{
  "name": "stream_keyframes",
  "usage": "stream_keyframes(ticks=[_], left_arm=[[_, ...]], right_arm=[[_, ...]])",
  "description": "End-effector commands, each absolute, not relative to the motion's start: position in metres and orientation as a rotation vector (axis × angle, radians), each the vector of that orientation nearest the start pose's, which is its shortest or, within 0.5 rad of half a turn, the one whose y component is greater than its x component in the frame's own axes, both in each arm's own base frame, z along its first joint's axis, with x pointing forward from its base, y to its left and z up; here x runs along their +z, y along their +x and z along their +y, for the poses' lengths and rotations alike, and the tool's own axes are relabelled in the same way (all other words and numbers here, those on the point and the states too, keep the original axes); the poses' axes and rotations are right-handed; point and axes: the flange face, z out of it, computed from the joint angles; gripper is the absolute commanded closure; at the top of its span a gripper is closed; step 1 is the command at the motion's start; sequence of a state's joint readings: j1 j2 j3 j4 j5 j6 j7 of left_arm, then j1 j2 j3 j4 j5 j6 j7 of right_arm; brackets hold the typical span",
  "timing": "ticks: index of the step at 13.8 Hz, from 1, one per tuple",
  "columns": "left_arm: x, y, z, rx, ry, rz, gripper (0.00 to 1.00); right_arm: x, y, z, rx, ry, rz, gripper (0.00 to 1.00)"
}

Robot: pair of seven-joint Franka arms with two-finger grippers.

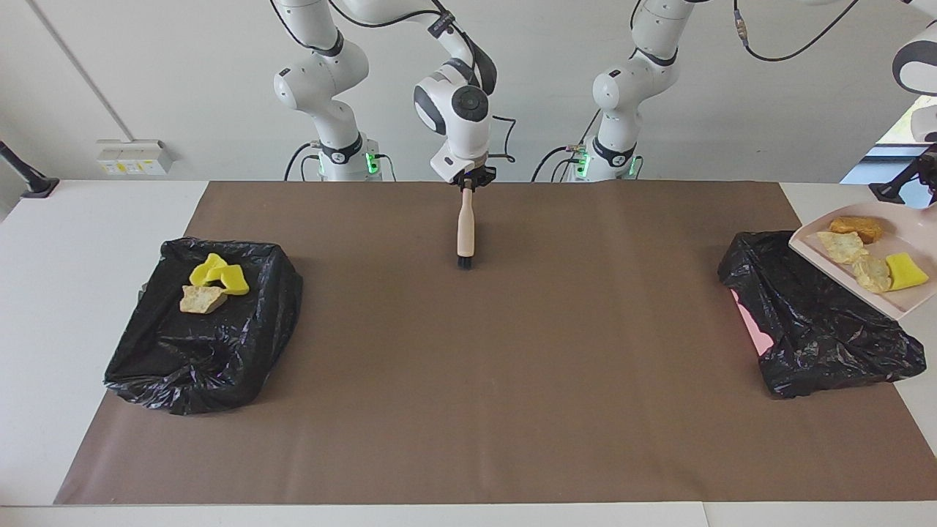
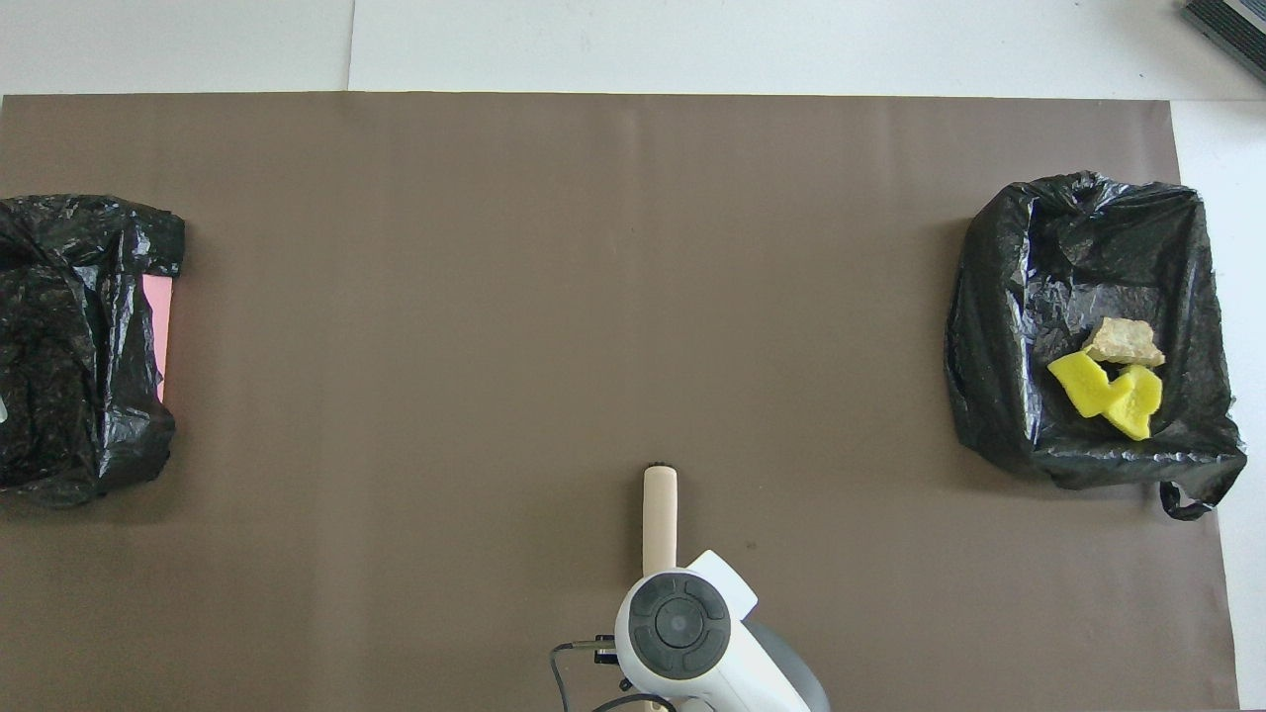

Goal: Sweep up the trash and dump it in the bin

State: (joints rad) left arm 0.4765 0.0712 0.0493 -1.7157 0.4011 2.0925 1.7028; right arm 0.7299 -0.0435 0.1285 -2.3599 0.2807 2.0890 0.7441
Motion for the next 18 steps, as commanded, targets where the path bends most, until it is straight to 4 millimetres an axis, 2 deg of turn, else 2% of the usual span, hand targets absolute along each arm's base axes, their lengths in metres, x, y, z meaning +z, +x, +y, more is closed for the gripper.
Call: stream_keyframes(ticks=[1, 2, 3, 4, 5, 6, 8, 9, 11, 12, 13, 15, 18], left_arm=[[0.558, 0.531, 0.336, 0.402, -2.036, 1.665, 1.0], [0.557, 0.532, 0.336, 0.463, -1.998, 1.676, 1.0], [0.559, 0.535, 0.33, 0.523, -1.942, 1.69, 1.0], [0.56, 0.535, 0.33, 0.574, -1.906, 1.695, 1.0], [0.561, 0.536, 0.329, 0.608, -1.875, 1.699, 1.0], [0.563, 0.54, 0.322, 0.645, -1.833, 1.708, 1.0], [0.568, 0.548, 0.307, 0.717, -1.758, 1.718, 1.0], [0.57, 0.549, 0.304, 0.725, -1.749, 1.718, 1.0], [0.576, 0.557, 0.283, 0.776, -1.673, 1.732, 1.0], [0.581, 0.559, 0.275, 0.798, -1.646, 1.731, 1.0], [0.584, 0.561, 0.269, 0.808, -1.63, 1.734, 1.0], [0.593, 0.562, 0.262, 0.83, -1.608, 1.721, 1.0], [0.607, 0.561, 0.249, 0.791, -1.603, 1.711, 1.0]], right_arm=[[0.323, 0.297, 0.357, 0.474, -3.082, 0.034, 0.85], [0.321, 0.299, 0.357, 0.464, -3.072, 0.042, 0.83], [0.318, 0.299, 0.357, 0.478, -3.074, 0.047, 0.67], [0.318, 0.299, 0.357, 0.482, -3.074, 0.037, 0.41], [0.321, 0.3, 0.36, 0.481, -3.07, 0.013, 0.0], [0.325, 0.303, 0.361, 0.469, -3.062, -0.001, 0.0], [0.341, 0.327, 0.357, 0.415, -3.042, 0.041, 0.0], [0.353, 0.342, 0.351, 0.379, -3.029, 0.071, 0.0], [0.391, 0.376, 0.343, 0.263, -3.045, 0.066, 0.0], [0.407, 0.398, 0.329, 0.21, -3.062, 0.09, 0.0], [0.416, 0.412, 0.315, 0.155, -3.081, 0.102, 0.0], [0.435, 0.431, 0.299, 0.054, -3.108, 0.084, 0.0], [0.468, 0.475, 0.247, -0.047, -3.116, 0.083, 0.0]])
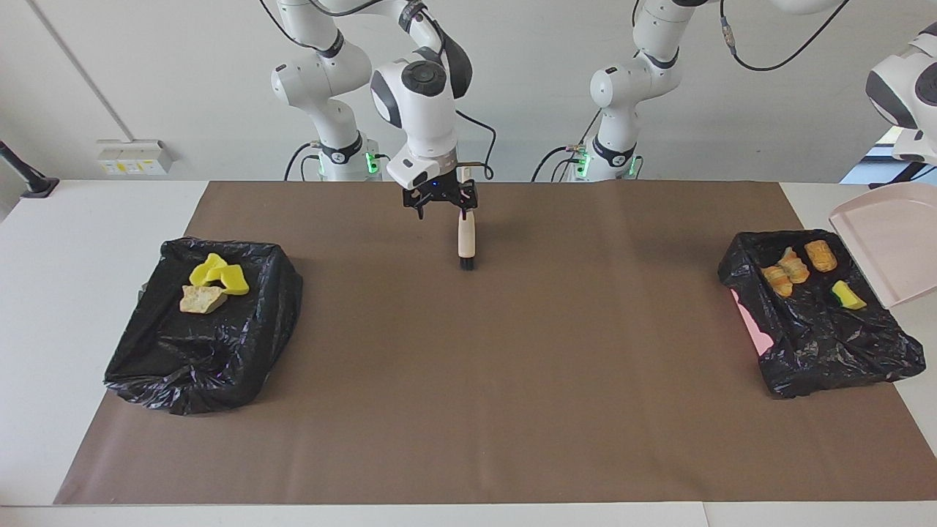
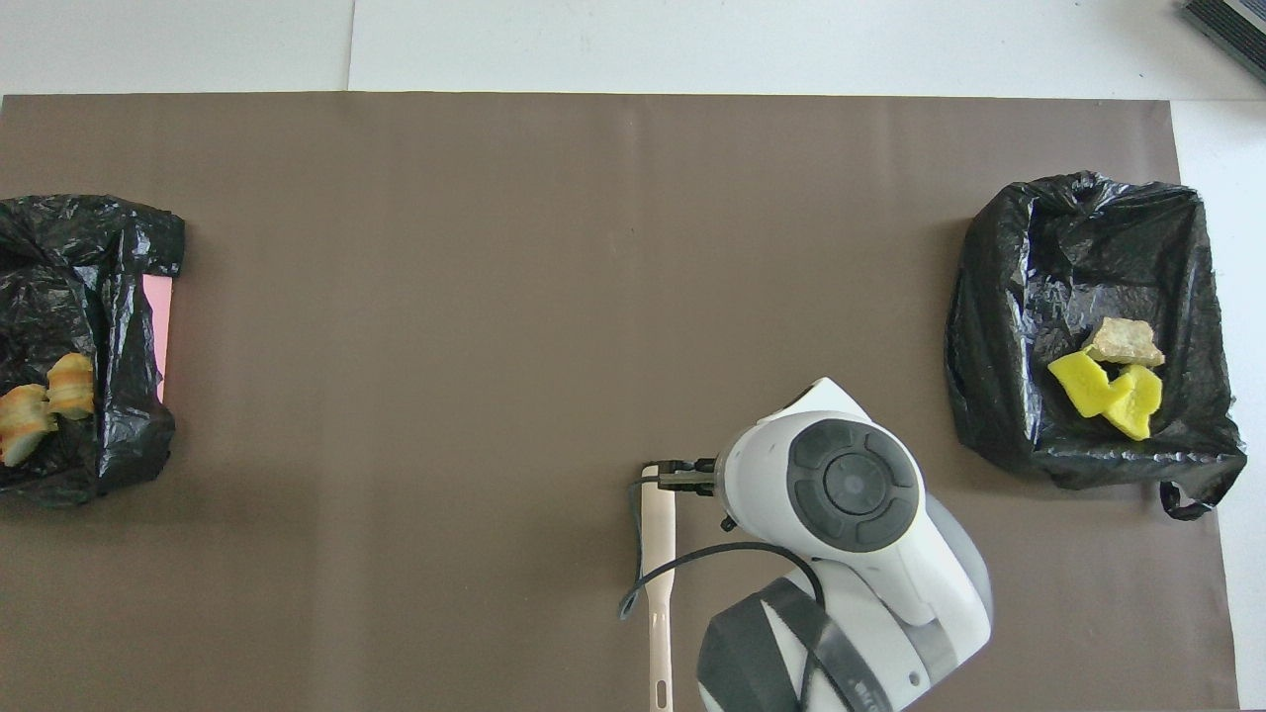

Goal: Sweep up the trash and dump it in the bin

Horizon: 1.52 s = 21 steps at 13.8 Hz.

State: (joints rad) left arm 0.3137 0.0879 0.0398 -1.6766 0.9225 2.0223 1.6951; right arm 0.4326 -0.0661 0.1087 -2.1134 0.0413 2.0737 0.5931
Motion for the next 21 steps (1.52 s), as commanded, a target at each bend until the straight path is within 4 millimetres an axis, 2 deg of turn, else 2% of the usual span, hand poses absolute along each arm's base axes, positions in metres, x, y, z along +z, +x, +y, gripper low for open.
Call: stream_keyframes(ticks=[1, 3, 5, 7, 9, 12, 14, 17, 18, 20, 21], left_arm=[[0.61, 0.561, 0.242, 0.757, -1.629, 1.683, 1.0], [0.603, 0.569, 0.209, 0.687, -1.726, 1.672, 1.0], [0.59, 0.572, 0.183, 0.544, -1.903, 1.677, 1.0], [0.572, 0.572, 0.166, 0.36, -2.147, 1.666, 1.0], [0.552, 0.579, 0.114, 0.309, -2.296, 1.582, 1.0], [0.52, 0.589, 0.033, 0.226, -2.491, 1.452, 1.0], [0.502, 0.594, -0.021, 0.173, -2.628, 1.365, 1.0], [0.466, 0.604, -0.127, 0.12, -2.833, 1.11, 1.0], [0.462, 0.607, -0.16, 0.089, -2.882, 1.042, 1.0], [0.451, 0.602, -0.217, 0.09, -2.929, 0.95, 1.0], [0.444, 0.601, -0.237, 0.091, -2.956, 0.874, 1.0]], right_arm=[[0.485, 0.491, 0.225, -0.074, -3.109, 0.075, 0.0], [0.513, 0.514, 0.187, -0.118, -3.107, 0.05, 0.0], [0.538, 0.526, 0.162, -0.161, -3.139, 0.087, 0.0], [0.571, 0.534, 0.139, -0.202, -3.203, 0.064, 0.0], [0.601, 0.536, 0.12, -0.201, -3.209, 0.089, 0.0], [0.639, 0.531, 0.106, -0.18, -3.201, 0.141, 0.0], [0.666, 0.529, 0.078, -0.165, -3.192, 0.202, 0.0], [0.683, 0.521, 0.029, -0.115, -3.198, 0.183, 0.0], [0.691, 0.515, 0.013, -0.123, -3.195, 0.192, 0.0], [0.692, 0.509, -0.022, -0.094, -3.194, 0.203, 0.0], [0.69, 0.506, -0.033, -0.075, -3.197, 0.142, 0.0]])
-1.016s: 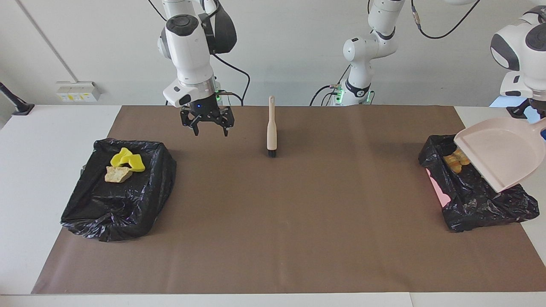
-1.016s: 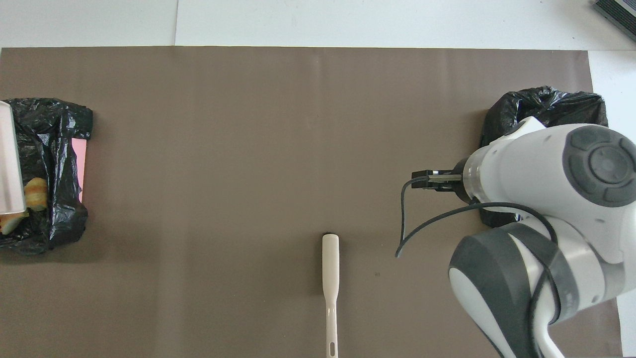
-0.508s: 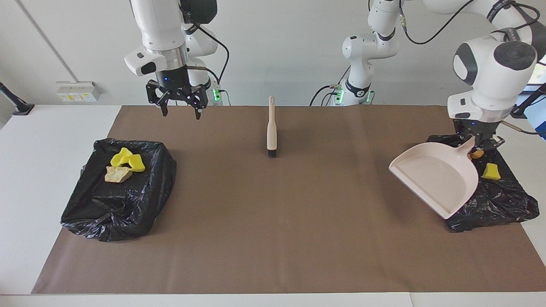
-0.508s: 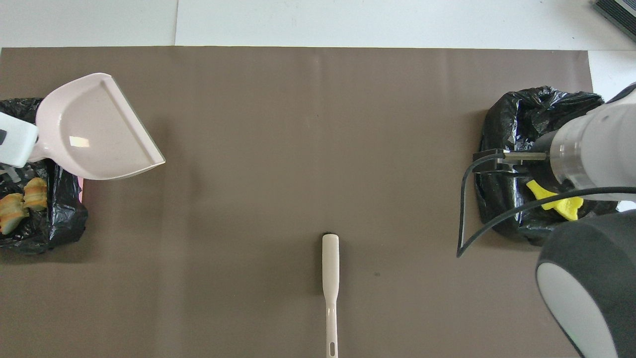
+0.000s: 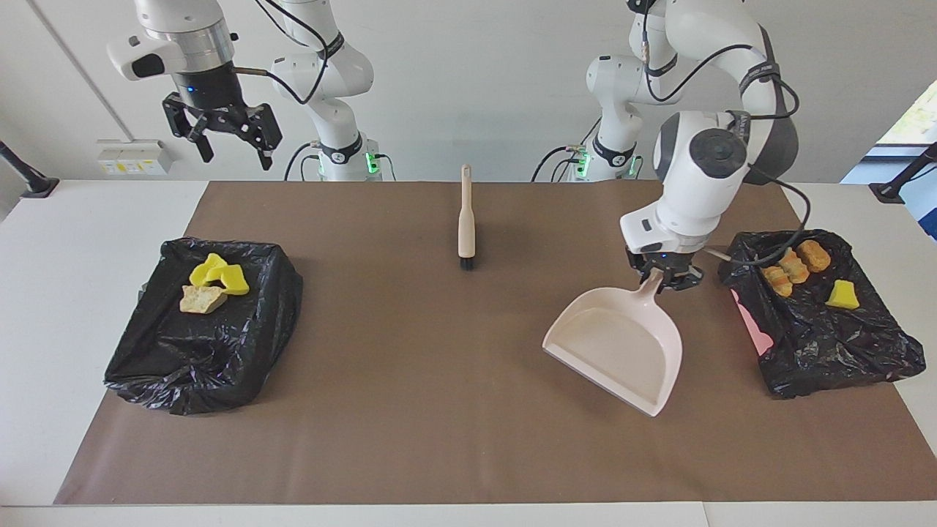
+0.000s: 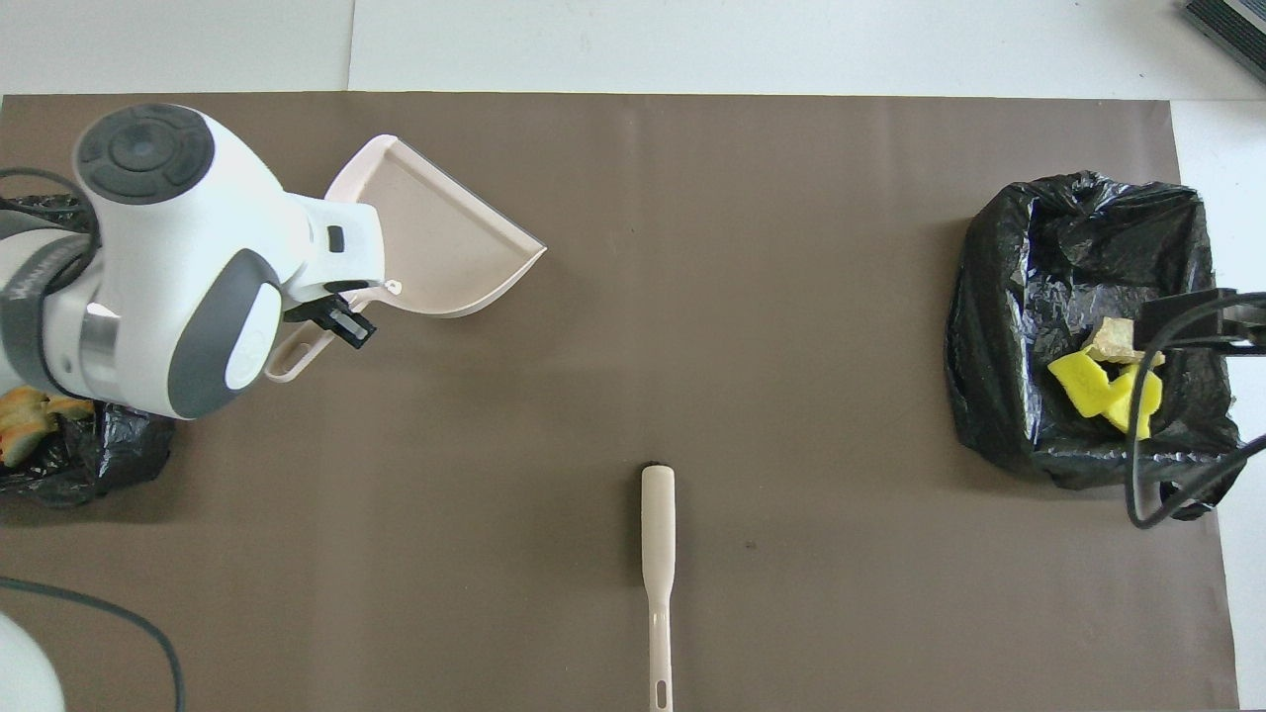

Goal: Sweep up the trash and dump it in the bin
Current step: 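Carry the empty dustpan back to mid-table with the left gripper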

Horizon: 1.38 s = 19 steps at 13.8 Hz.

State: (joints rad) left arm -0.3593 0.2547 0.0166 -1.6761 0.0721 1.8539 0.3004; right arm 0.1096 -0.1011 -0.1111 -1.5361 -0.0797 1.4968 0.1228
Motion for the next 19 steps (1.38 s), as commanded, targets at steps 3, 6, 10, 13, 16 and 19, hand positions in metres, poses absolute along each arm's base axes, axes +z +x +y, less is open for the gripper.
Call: stream_keyframes(ticks=[3, 6, 10, 13, 16, 19], left_arm=[[0.444, 0.595, -0.314, 0.038, -3.017, 0.662, 1.0], [0.446, 0.588, -0.361, 0.009, -3.1, 0.5, 1.0], [0.44, 0.589, -0.416, -0.033, -3.135, 0.382, 1.0], [0.397, 0.586, -0.452, -0.008, -3.133, 0.284, 1.0], [0.379, 0.584, -0.467, -0.018, -3.14, 0.278, 1.0], [0.364, 0.578, -0.468, 0.02, -3.156, 0.263, 1.0]], right_arm=[[0.668, 0.509, -0.038, -0.004, -3.124, 0.03, 0.0], [0.66, 0.512, -0.029, 0.007, -3.107, 0.006, 0.0], [0.65, 0.511, -0.029, 0.004, -3.104, 0.006, 0.0], [0.644, 0.513, -0.031, -0.02, -3.123, 0.013, 0.0], [0.645, 0.519, -0.029, -0.094, -3.142, -0.006, 0.0], [0.644, 0.518, -0.027, -0.082, -3.143, -0.004, 0.0]])
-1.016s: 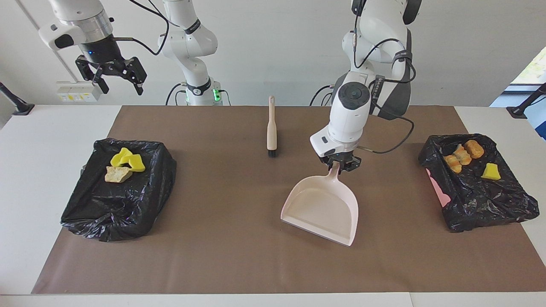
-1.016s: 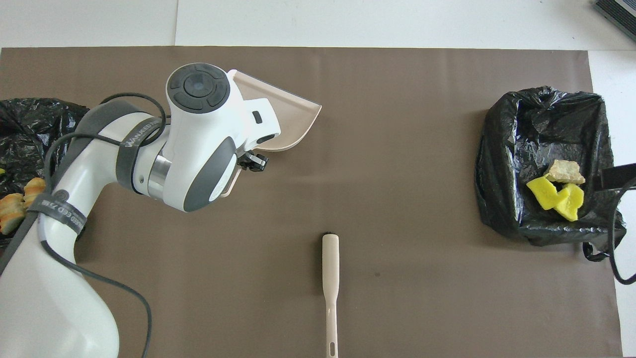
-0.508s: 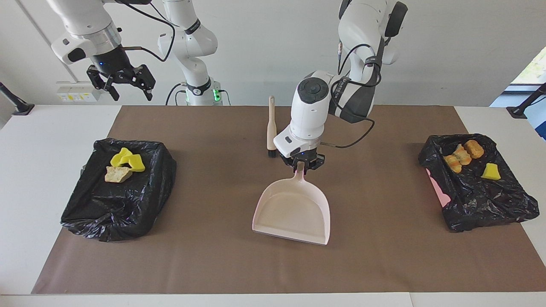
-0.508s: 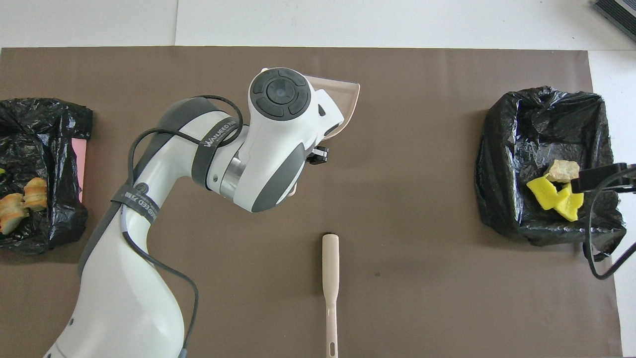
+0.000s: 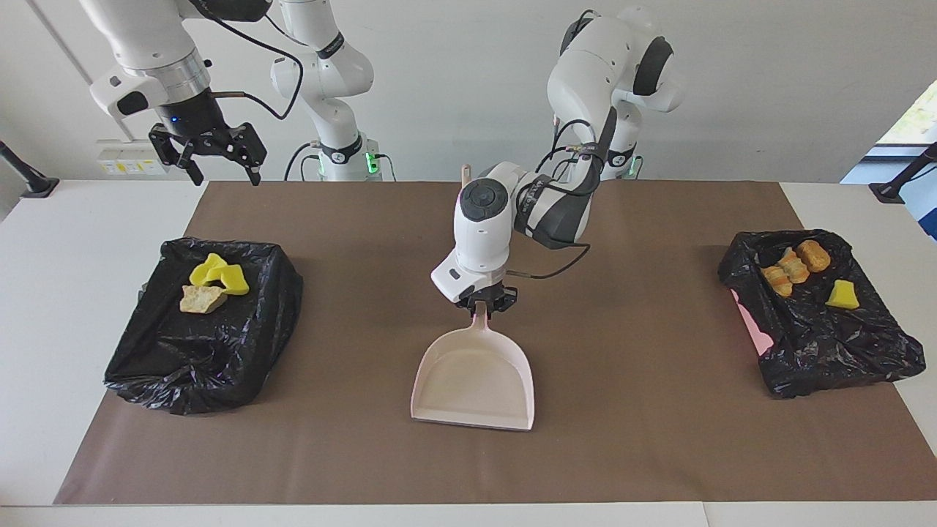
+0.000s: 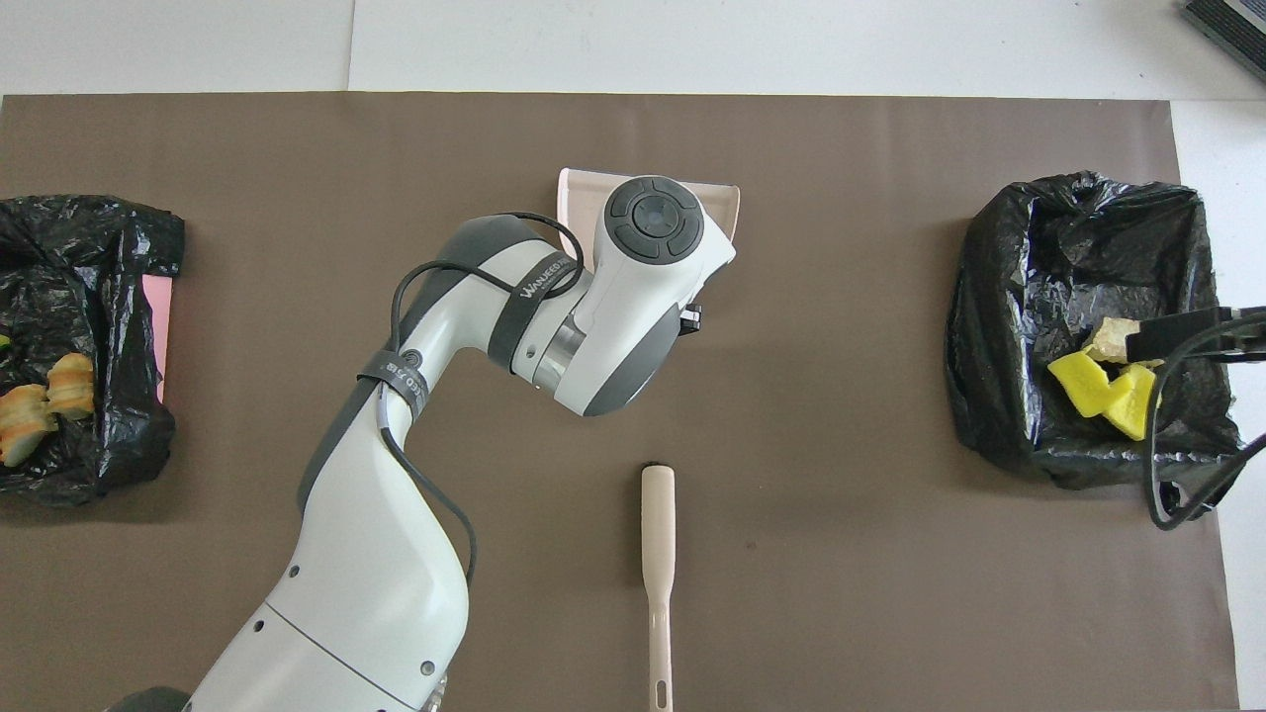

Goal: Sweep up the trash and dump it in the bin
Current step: 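Carry the empty dustpan back to mid-table with the left gripper, then set the dustpan down and withdraw the left gripper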

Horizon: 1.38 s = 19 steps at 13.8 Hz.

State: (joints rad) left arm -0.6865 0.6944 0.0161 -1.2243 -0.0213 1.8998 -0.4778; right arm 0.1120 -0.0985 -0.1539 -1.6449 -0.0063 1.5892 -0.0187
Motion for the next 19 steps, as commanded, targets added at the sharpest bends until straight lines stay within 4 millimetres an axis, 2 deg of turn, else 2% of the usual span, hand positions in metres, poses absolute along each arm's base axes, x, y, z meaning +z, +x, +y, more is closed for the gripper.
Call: stream_keyframes(ticks=[1, 2, 5, 6, 7, 8, 11, 12, 13, 14, 16, 17, 19], left_arm=[[0.362, 0.577, -0.469, 0.035, -3.172, 0.228, 1.0], [0.357, 0.569, -0.477, 0.057, -3.179, 0.181, 1.0], [0.358, 0.567, -0.478, 0.049, -3.197, 0.13, 1.0], [0.358, 0.567, -0.477, 0.043, -3.194, 0.133, 0.84], [0.357, 0.569, -0.476, 0.035, -3.187, 0.138, 0.6], [0.356, 0.571, -0.473, 0.029, -3.183, 0.138, 0.54], [0.364, 0.583, -0.458, -0.056, -3.124, 0.166, 0.16], [0.386, 0.589, -0.448, -0.107, -3.125, 0.178, 0.0], [0.399, 0.594, -0.429, -0.108, -3.122, 0.2, 0.0], [0.426, 0.595, -0.403, -0.128, -3.124, 0.26, 0.0], [0.454, 0.588, -0.352, -0.113, -3.118, 0.293, 0.0], [0.462, 0.581, -0.333, -0.107, -3.119, 0.285, 0.0], [0.49, 0.578, -0.28, -0.13, -3.123, 0.297, 0.0]], right_arm=[[0.645, 0.518, -0.027, -0.085, -3.143, -0.004, 0.0], [0.646, 0.519, -0.027, -0.09, -3.134, 0.004, 0.0], [0.65, 0.523, -0.026, -0.105, -3.128, -0.003, 0.0], [0.65, 0.523, -0.026, -0.105, -3.128, -0.003, 0.0], [0.65, 0.523, -0.026, -0.105, -3.128, -0.003, 0.0], [0.65, 0.523, -0.026, -0.105, -3.128, -0.003, 0.0], [0.65, 0.523, -0.026, -0.105, -3.128, -0.003, 0.0], [0.65, 0.523, -0.026, -0.105, -3.128, -0.003, 0.0], [0.65, 0.523, -0.026, -0.105, -3.128, -0.003, 0.0], [0.65, 0.523, -0.026, -0.105, -3.128, -0.003, 0.0], [0.65, 0.523, -0.026, -0.105, -3.128, -0.003, 0.0], [0.65, 0.523, -0.026, -0.105, -3.128, -0.003, 0.0], [0.65, 0.523, -0.026, -0.105, -3.128, -0.003, 0.0]])
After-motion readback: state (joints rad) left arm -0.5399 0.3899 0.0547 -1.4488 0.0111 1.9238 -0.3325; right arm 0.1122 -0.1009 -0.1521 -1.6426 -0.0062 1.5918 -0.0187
